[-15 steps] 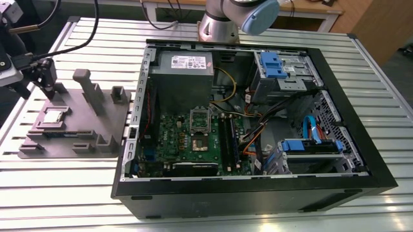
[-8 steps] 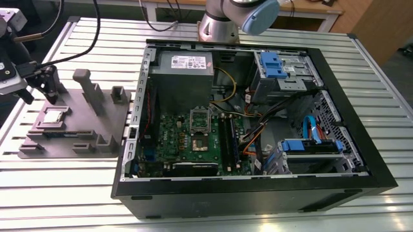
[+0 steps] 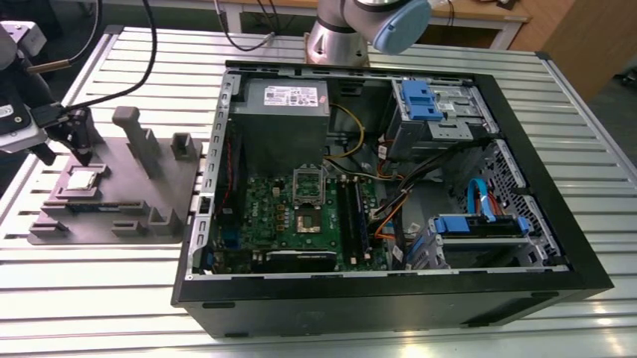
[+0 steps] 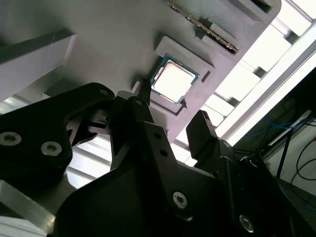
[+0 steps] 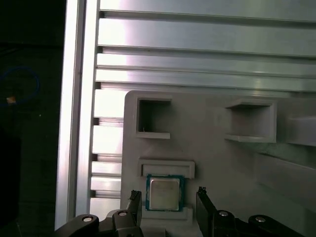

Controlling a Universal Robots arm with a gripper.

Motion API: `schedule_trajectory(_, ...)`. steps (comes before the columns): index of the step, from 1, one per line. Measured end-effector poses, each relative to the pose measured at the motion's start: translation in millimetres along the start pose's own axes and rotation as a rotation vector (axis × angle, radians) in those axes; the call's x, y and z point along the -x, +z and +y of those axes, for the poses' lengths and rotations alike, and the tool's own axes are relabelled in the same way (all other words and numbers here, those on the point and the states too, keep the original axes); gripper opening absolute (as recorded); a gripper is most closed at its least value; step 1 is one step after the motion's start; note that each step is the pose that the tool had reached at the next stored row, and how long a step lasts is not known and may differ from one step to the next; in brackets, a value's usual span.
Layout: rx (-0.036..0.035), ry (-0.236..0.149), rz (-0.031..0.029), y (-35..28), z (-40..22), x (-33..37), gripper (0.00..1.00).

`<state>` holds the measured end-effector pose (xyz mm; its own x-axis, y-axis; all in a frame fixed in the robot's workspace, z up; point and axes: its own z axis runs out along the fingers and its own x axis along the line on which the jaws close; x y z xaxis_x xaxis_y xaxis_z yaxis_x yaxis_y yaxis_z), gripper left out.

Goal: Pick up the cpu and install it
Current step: 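Pick up the cpu and move it towards the insertion slot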

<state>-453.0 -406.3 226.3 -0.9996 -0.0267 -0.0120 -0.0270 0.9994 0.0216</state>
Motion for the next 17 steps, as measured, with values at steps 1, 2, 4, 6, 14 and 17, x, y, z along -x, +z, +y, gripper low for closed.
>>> schedule_trajectory(1,0.0,0.0,0.0001,1.3,-0.2,0.0,0.56)
schedule_trajectory(2,0.0,0.0,0.0,2.6,-0.6,0.0,0.56)
schedule_trajectory(4,-0.0001,0.0,0.0001,5.5,-2.4,-0.2,0.56)
schedule_trajectory(6,0.0002,0.0,-0.0003,9.4,-3.6,-0.1,0.56)
schedule_trajectory(14,-0.0002,0.001,-0.0003,23.1,-4.1,-0.4,0.56)
schedule_trajectory(17,-0.0006,0.001,-0.0001,23.8,-4.2,-0.4,0.56)
